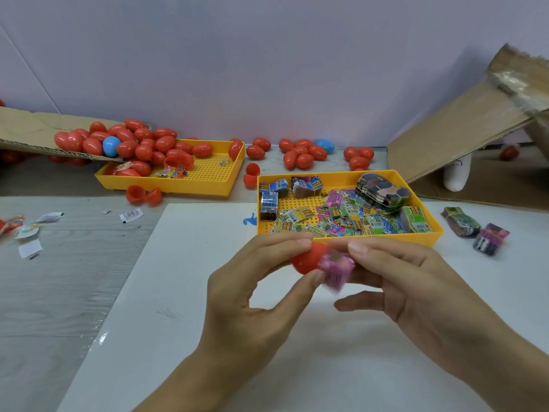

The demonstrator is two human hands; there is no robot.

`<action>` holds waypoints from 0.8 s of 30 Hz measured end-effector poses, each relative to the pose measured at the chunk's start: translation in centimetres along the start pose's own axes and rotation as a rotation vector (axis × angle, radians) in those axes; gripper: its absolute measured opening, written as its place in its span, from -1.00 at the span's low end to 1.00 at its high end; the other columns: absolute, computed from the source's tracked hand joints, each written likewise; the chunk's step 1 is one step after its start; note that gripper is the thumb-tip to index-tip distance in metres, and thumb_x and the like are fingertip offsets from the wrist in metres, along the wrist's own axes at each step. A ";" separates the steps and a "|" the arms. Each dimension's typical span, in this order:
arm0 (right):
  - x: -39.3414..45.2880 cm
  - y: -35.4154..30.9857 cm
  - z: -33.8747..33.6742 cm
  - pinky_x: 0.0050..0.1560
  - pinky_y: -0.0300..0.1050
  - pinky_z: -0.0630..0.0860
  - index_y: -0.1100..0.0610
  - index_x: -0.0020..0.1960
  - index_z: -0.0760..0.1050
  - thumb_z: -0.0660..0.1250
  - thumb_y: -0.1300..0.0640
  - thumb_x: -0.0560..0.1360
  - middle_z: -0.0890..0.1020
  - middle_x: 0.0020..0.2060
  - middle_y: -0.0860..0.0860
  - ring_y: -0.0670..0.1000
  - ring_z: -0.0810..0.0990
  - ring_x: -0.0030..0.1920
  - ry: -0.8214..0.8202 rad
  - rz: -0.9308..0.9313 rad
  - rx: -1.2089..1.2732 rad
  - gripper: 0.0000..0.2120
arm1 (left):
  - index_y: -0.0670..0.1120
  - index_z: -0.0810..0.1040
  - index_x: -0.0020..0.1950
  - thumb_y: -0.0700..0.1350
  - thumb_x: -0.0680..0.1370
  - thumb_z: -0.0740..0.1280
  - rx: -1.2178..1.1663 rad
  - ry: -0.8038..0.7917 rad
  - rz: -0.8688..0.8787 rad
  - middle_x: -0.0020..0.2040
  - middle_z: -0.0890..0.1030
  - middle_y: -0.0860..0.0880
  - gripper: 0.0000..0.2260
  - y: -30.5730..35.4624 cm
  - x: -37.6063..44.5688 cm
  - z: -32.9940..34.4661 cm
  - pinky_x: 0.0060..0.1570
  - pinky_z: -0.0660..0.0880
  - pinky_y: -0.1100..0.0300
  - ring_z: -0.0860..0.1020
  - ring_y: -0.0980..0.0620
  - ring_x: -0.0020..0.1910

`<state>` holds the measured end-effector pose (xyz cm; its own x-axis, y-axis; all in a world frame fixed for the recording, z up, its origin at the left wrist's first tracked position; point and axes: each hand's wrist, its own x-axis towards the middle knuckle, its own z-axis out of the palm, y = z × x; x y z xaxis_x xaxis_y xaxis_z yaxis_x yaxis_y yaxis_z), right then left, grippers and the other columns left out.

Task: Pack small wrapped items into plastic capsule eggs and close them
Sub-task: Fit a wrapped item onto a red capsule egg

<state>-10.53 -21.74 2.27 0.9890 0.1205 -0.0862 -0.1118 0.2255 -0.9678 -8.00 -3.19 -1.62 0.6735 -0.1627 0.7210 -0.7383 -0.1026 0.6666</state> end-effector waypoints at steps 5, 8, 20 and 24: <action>-0.2 0.0 0.2 -0.29 -0.12 0.63 0.12 0.06 0.71 0.43 0.07 0.28 0.72 -0.05 0.20 0.18 0.72 -0.04 -0.020 0.026 0.002 -0.63 | -0.14 0.60 0.15 -0.21 0.48 0.47 0.052 -0.006 0.049 0.09 0.65 -0.05 -0.74 -0.1 -0.1 0.0 0.02 0.62 -0.01 0.64 -0.09 0.14; -0.3 0.0 0.3 -0.30 -0.11 0.63 0.09 0.05 0.72 0.44 0.05 0.27 0.73 -0.06 0.17 0.15 0.72 -0.06 -0.001 0.009 -0.015 -0.64 | -0.14 0.61 0.13 -0.20 0.48 0.47 0.113 -0.008 0.077 0.08 0.65 -0.08 -0.77 0.0 -0.1 0.0 0.01 0.62 0.01 0.64 -0.06 0.12; -0.6 1.0 0.1 -0.34 -0.06 0.48 -0.14 -0.04 0.72 0.48 -0.03 0.37 0.64 -0.15 0.05 0.07 0.55 -0.16 0.065 -0.353 -0.428 -0.83 | 0.02 0.66 0.10 -0.09 0.47 0.46 -0.200 0.040 -0.293 -0.03 0.69 -0.03 -0.79 0.0 -0.1 0.2 -0.03 0.62 0.19 0.70 -0.07 -0.07; -0.4 1.0 -0.2 -0.41 -0.35 0.38 -0.05 -0.09 0.74 0.46 0.08 0.37 0.65 -0.27 0.00 -0.10 0.50 -0.32 0.030 -0.346 -0.331 -0.85 | -0.03 0.67 0.11 -0.09 0.47 0.45 -0.248 0.017 -0.341 -0.01 0.70 -0.07 -0.78 0.1 -0.2 0.3 -0.04 0.62 0.20 0.71 -0.06 -0.07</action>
<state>-10.99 -21.75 1.29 0.9655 0.0633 0.2527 0.2570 -0.0729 -0.9637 -8.21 -3.49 -1.72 0.8800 -0.1437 0.4527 -0.4437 0.0914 0.8915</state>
